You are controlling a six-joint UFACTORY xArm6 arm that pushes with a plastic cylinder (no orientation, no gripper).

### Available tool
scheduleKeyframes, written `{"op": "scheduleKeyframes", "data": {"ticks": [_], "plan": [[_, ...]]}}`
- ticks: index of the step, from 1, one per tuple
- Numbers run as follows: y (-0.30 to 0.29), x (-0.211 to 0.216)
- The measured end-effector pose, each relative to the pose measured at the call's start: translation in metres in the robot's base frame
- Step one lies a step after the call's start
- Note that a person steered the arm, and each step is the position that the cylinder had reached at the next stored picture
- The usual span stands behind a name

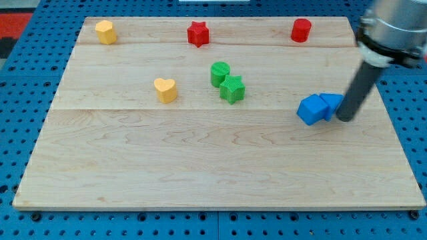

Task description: Push the blue triangle towards the left center

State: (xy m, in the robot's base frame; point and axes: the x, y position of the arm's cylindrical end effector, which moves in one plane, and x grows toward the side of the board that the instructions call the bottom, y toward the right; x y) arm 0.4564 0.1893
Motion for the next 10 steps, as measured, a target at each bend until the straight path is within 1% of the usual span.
{"op": "scheduleKeyframes", "data": {"ticks": [1,2,3,4,5,6,7,8,9,10], "plan": [[-0.071,-0.003],[-0.065,0.003],[-0.017,0.016],[-0.003,-0.005],[-0.009,-0.025],[-0.081,-0.041],[-0.110,-0.062],[-0.062,-0.036],[-0.015,-0.036],[-0.031,-0.068]]}}
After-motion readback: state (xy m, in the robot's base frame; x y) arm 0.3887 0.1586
